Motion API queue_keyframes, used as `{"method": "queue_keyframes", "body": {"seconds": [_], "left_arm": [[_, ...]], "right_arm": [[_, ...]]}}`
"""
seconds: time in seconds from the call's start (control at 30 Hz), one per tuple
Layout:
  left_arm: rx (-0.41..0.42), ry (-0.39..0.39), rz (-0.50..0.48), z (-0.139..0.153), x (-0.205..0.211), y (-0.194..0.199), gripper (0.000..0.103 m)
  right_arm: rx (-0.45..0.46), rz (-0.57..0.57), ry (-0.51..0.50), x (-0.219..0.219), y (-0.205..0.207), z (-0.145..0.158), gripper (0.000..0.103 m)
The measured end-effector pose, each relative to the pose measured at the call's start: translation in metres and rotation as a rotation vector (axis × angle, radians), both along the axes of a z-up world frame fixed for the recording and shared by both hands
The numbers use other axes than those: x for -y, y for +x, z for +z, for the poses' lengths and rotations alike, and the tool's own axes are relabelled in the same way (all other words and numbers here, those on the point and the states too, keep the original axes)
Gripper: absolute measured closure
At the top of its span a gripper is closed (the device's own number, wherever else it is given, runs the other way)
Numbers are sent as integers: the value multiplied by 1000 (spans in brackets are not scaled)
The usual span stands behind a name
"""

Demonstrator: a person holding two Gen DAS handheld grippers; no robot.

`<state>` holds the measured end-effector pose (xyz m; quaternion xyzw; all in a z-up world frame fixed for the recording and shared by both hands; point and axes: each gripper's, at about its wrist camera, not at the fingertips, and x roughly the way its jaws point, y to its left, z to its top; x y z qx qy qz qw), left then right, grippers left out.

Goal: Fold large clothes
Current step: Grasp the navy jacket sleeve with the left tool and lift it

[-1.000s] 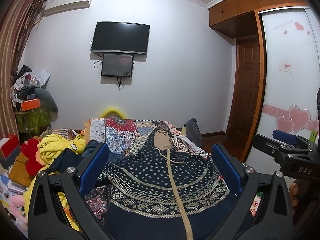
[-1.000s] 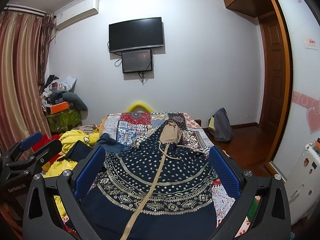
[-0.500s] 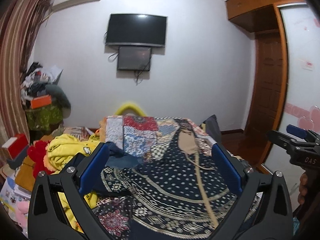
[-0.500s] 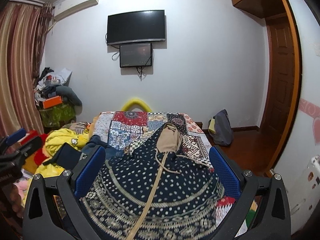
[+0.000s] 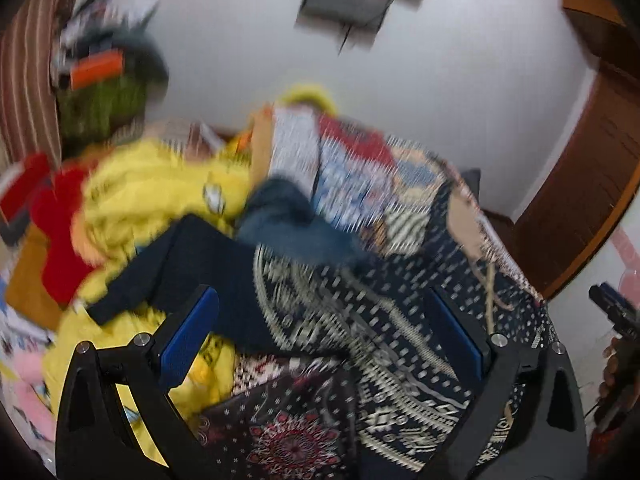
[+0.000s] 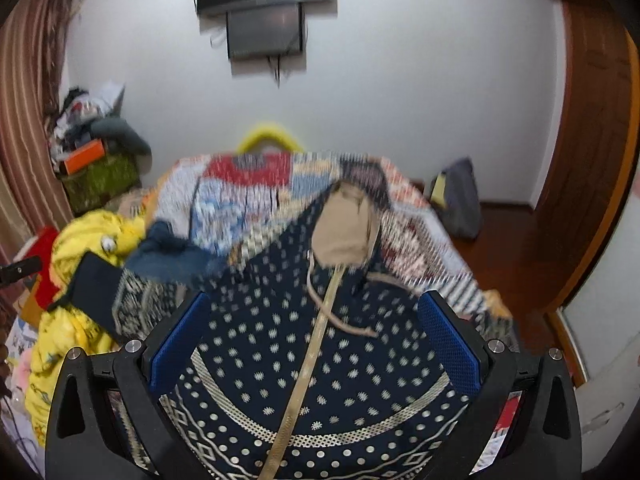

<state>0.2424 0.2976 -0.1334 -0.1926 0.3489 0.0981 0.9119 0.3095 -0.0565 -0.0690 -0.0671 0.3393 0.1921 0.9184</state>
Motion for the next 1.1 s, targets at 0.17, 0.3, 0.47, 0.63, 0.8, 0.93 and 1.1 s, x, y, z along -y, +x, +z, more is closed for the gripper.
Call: {"method": "queue_keyframes", "body": {"seconds": [0.17, 0.3, 0.47, 0.63, 0.8, 0.93, 1.1], "left_arm": [[-129, -157, 38, -70, -38, 14, 3], [-206, -329, 63, -127, -61, 16, 14], [-224, -394, 87, -163, -76, 23, 29], [-195, -337, 134, -169, -92, 35, 42], [-193, -223, 159, -172, -100, 49, 73], [-167, -155, 179, -150, -92, 52, 92], [-71, -22, 167, -88, -70, 57, 95]], "right_arm": [[-130, 40, -87, -16, 20, -48, 2], [-207, 69, -97, -23, 33, -74, 2], [-261, 71, -100, -23, 43, -93, 2], [-301, 60, -82, -17, 49, -103, 2], [-328, 48, -83, -13, 51, -108, 2], [-321, 43, -91, -6, 49, -104, 2], [-295, 36, -84, 7, 43, -91, 2]]}}
